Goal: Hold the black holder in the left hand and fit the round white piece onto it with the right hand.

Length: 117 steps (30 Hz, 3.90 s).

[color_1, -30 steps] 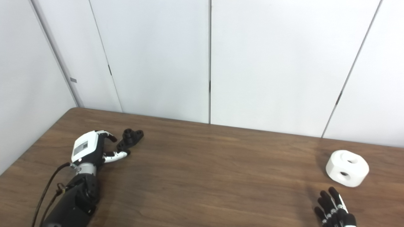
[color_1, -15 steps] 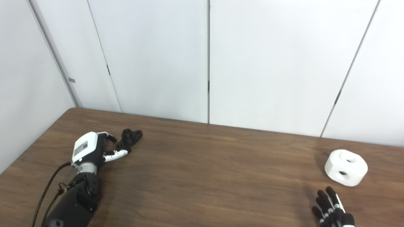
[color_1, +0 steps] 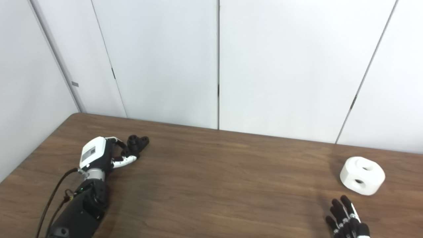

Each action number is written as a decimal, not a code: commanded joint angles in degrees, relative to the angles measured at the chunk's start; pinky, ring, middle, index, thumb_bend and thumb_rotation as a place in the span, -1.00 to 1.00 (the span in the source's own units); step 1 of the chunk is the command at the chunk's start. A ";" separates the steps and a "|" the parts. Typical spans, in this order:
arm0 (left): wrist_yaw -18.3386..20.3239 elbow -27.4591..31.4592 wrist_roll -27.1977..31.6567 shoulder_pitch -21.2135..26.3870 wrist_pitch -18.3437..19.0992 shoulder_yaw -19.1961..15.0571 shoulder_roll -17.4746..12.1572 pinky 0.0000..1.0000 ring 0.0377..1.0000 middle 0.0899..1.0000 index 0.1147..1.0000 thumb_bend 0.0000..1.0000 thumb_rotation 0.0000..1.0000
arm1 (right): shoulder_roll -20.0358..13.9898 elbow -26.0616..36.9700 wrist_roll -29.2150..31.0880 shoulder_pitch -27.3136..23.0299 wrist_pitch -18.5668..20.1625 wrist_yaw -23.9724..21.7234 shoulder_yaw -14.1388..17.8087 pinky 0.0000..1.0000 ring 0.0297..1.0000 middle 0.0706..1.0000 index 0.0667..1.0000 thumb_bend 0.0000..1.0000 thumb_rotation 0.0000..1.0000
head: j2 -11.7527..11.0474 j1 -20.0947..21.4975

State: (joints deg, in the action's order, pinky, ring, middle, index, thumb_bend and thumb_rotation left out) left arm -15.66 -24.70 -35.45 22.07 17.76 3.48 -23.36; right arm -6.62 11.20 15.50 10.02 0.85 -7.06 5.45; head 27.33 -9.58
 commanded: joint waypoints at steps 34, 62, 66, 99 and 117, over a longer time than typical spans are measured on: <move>-5.22 -0.62 3.12 1.72 -5.71 -0.20 1.41 1.00 0.71 0.48 -0.16 0.04 -0.90 | 1.46 0.04 0.24 3.74 0.54 0.36 -0.51 0.85 0.88 0.85 0.91 0.26 0.91 | 0.50 0.00; 19.82 25.70 9.46 -8.65 3.86 2.31 0.63 0.57 0.73 0.55 -0.15 0.02 -0.88 | 1.95 2.27 -1.18 3.68 1.42 1.68 -1.59 0.82 0.86 0.84 0.91 0.22 0.93 | 3.66 3.07; 23.75 32.20 9.76 -11.80 4.82 3.85 0.36 0.53 0.72 0.58 -0.15 0.02 -0.88 | 2.23 2.99 -1.50 3.57 2.24 2.37 -1.84 0.81 0.85 0.84 0.89 0.17 0.95 | 4.47 3.88; 32.33 41.09 8.32 -23.15 -12.87 17.96 3.13 1.00 0.90 0.67 -0.16 0.02 -0.88 | 4.22 10.29 -3.41 1.37 10.31 9.88 -7.24 0.89 0.86 0.82 0.92 0.16 0.94 | 14.43 14.88; 29.46 38.20 -0.87 -23.14 -17.22 19.72 4.74 1.00 0.89 0.65 -0.16 0.02 -0.88 | 3.10 11.10 -2.37 1.26 11.28 9.60 -6.76 0.91 0.87 0.83 0.91 0.15 0.94 | 16.55 16.08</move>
State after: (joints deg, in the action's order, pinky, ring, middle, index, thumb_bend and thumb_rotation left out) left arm 13.08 14.72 -35.34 -0.91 0.31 22.74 -18.51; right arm -5.66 20.81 12.65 9.85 13.13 3.08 -1.64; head 43.86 6.42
